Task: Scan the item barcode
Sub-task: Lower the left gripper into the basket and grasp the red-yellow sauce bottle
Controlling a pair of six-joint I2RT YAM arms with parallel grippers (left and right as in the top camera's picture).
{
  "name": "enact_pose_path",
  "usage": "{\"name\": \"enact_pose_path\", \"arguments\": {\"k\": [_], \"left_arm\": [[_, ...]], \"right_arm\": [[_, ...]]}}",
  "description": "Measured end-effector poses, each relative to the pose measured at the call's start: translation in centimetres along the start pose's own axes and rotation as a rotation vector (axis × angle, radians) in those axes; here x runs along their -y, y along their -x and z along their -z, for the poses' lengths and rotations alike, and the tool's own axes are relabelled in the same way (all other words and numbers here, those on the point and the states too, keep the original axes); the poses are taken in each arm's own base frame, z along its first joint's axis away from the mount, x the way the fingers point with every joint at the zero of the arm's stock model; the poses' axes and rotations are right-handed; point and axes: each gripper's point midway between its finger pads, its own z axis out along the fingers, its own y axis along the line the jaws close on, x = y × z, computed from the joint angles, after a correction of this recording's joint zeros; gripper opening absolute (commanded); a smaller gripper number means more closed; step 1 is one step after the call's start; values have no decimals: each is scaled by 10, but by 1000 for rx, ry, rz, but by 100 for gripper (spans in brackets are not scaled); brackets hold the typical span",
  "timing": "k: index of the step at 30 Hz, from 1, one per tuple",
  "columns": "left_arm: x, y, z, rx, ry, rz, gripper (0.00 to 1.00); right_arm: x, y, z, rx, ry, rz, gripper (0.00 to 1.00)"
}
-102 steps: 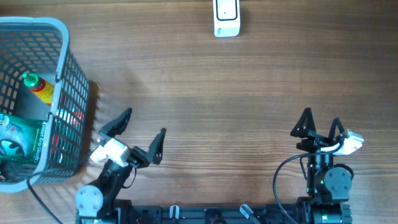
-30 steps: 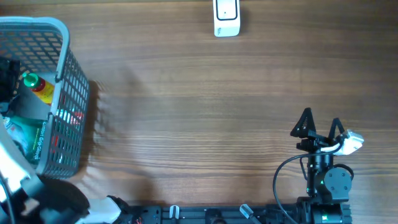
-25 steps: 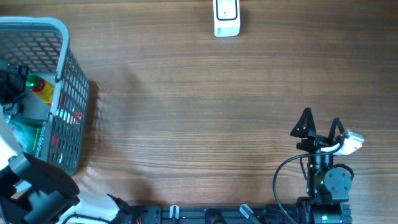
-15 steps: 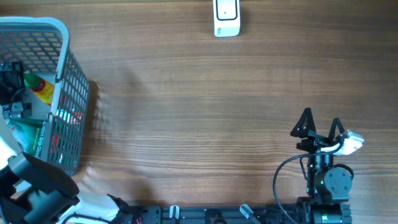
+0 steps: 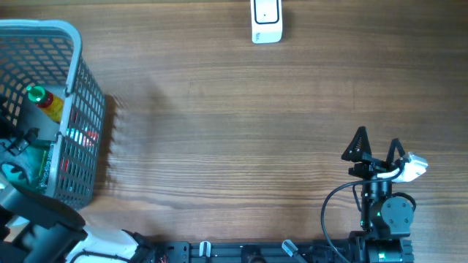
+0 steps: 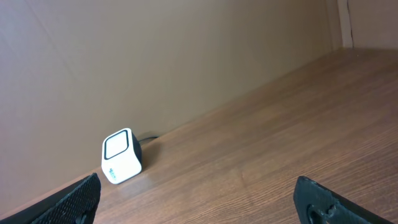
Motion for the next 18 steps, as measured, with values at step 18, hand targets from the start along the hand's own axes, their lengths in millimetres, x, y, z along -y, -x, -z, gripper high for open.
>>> {"name": "enact_pose_path", "arguments": {"k": [18], "left_arm": [[-21,-28,-88,-91,151,-43,100]], "right_arm": [[0,0,0,0,0,0,100]]}}
